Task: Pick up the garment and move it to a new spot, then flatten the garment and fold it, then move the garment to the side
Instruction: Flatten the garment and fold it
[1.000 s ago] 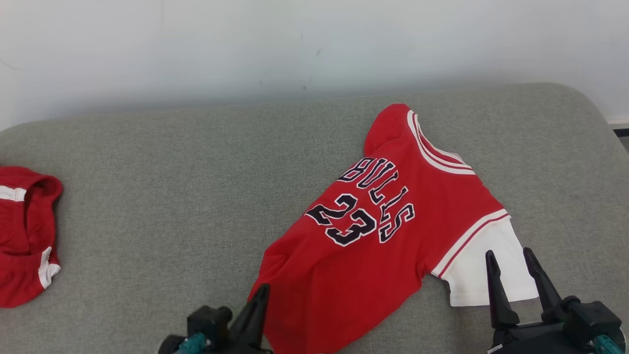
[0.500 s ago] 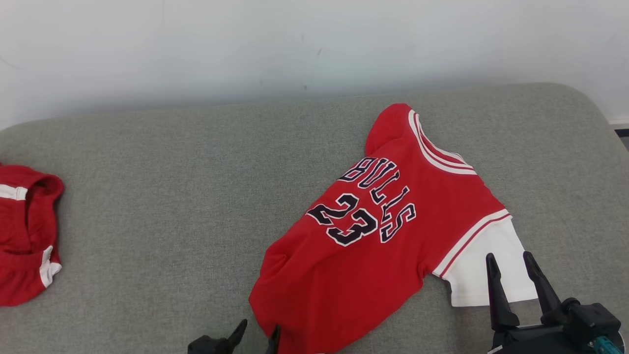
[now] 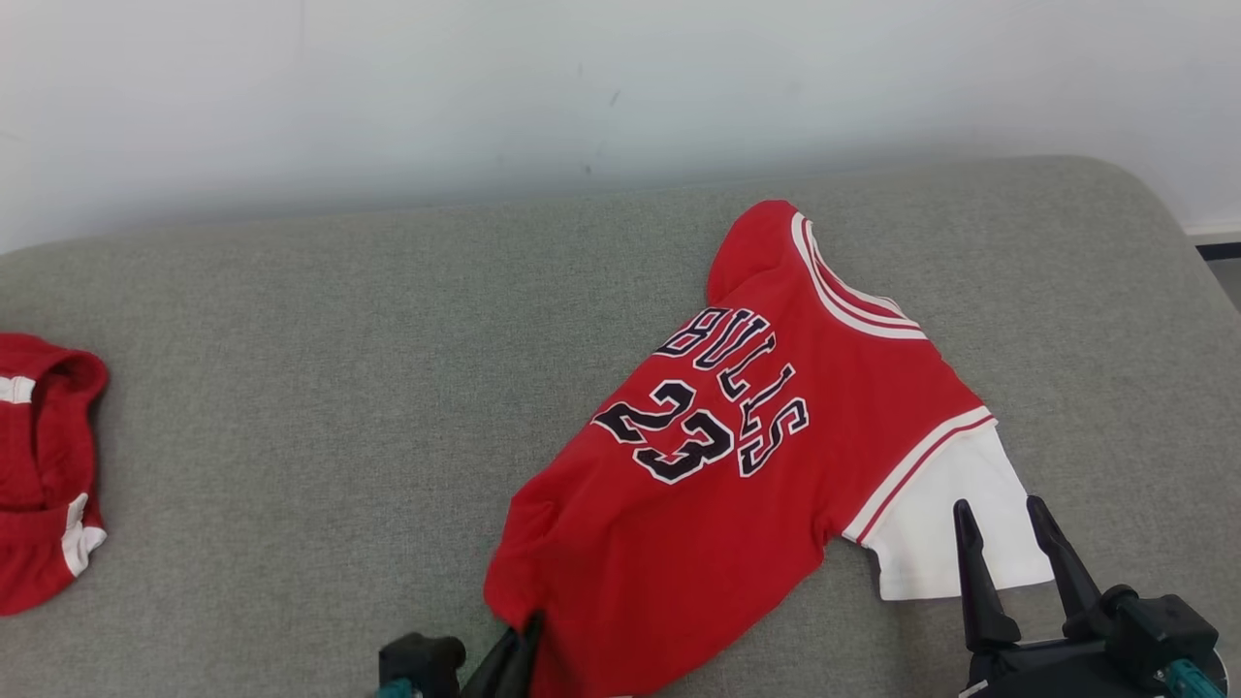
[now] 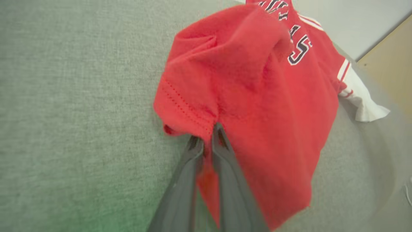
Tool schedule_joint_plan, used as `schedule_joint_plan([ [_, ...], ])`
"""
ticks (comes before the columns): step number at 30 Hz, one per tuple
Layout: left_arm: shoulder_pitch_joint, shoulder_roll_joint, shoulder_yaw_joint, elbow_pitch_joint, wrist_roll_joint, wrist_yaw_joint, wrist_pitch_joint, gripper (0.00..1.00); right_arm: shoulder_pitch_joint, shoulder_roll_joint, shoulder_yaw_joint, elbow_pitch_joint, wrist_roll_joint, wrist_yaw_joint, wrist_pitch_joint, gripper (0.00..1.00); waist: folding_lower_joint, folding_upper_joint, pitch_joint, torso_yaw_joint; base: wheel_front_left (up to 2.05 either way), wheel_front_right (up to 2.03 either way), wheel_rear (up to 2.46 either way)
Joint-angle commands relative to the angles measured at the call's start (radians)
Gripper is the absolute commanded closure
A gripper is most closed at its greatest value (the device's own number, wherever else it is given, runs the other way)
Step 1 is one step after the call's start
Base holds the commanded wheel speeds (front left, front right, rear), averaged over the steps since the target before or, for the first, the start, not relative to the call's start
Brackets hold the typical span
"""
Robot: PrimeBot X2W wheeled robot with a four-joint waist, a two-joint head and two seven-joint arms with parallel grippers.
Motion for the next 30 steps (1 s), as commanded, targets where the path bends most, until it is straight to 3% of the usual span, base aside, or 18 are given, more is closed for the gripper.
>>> schedule_joint_plan([
  [1,-0.021,-0.005,0.015,-0.008,-0.027,-0.007,-0.027,1.00,0.001,-0.005,-0.002,-0.001,0.005,-0.002,0.000,0.00,0.0000,0.0000,-0.003,0.001,0.00,0.00,0.00],
  [8,-0.067,0.056,0.050,-0.084,0.000,0.015,-0.066,1.00,0.012,-0.005,-0.009,-0.002,0.003,-0.002,0.000,0.00,0.0000,0.0000,-0.016,0.012,0.00,0.00,0.00],
  [18,-0.092,0.146,0.093,-0.175,-0.008,0.036,-0.013,1.00,-0.005,0.001,0.009,0.017,0.005,-0.002,0.000,0.00,0.0000,0.0000,-0.014,-0.007,0.00,0.00,0.00],
  [30,-0.288,0.109,0.075,0.044,0.001,0.002,-0.066,1.00,-0.046,-0.023,0.007,0.046,0.000,-0.002,0.000,0.00,0.0000,0.0000,0.041,-0.033,0.00,0.00,0.00],
])
